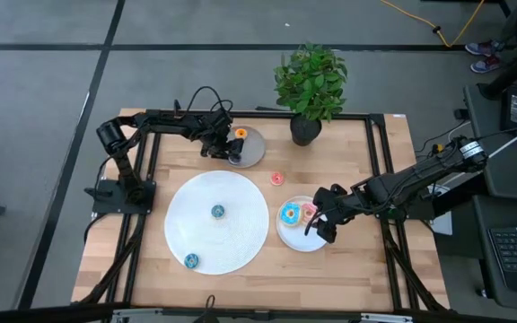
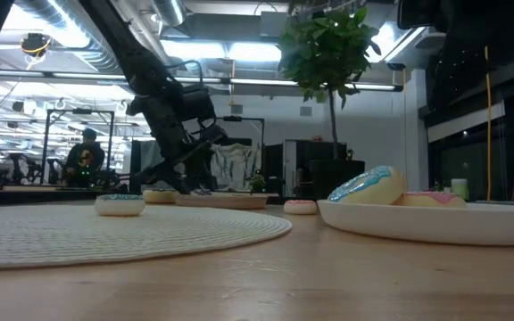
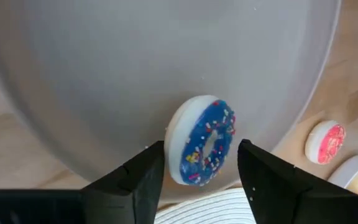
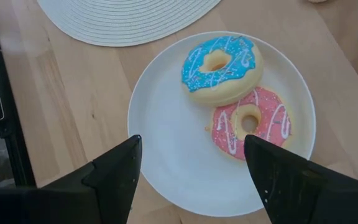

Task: Pick & Place donuts
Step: Put the small purple donut on the brown plate, then put the small pink donut on the brown plate

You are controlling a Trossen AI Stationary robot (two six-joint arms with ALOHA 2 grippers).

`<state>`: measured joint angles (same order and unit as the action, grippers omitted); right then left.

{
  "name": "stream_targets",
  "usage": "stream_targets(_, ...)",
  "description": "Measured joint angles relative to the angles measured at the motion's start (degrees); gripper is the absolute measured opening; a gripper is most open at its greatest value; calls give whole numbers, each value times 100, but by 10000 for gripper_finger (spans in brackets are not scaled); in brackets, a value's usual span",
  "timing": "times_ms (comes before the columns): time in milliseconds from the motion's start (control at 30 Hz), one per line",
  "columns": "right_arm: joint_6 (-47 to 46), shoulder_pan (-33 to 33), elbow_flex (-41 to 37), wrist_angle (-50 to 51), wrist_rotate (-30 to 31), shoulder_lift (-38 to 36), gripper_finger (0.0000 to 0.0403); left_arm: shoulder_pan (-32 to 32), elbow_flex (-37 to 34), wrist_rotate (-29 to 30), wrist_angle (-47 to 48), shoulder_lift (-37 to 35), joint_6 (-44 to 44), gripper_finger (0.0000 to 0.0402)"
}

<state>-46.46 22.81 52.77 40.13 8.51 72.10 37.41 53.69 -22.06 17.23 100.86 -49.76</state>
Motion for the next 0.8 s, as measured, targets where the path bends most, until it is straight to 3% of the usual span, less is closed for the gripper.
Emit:
stream_targets(433, 30, -88, 0, -5, 240, 2, 284, 309, 0, 12, 332, -480, 207, 200)
stream_targets(800, 336, -598, -2, -250, 396, 21, 284, 368, 0, 58, 818, -1586, 347, 199)
